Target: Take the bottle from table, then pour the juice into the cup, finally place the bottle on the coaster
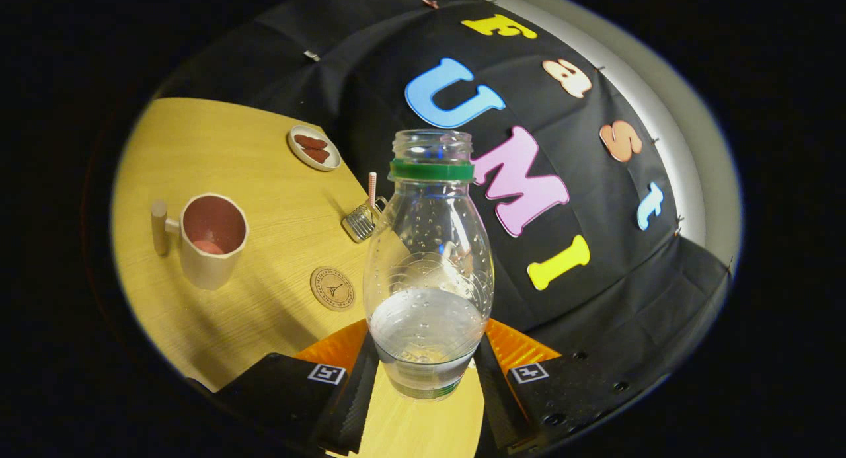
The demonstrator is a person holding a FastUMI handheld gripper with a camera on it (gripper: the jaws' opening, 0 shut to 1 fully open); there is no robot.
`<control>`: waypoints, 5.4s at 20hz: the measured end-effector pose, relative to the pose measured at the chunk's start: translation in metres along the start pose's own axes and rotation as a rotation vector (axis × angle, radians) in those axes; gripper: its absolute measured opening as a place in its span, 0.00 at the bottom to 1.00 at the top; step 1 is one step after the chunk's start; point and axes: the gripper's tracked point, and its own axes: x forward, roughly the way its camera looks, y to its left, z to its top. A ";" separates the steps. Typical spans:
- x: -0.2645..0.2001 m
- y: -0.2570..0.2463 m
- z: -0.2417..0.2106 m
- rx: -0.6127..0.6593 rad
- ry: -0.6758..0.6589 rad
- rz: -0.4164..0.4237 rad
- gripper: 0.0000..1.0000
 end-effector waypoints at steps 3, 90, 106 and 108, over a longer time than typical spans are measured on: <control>0.005 0.021 0.012 -0.143 -0.013 0.018 0.75; 0.060 0.039 0.047 -1.124 -0.167 -0.148 0.74; 0.050 0.022 0.086 -1.281 -0.334 -0.313 0.74; 0.048 0.021 0.087 -1.293 -0.341 -0.322 0.74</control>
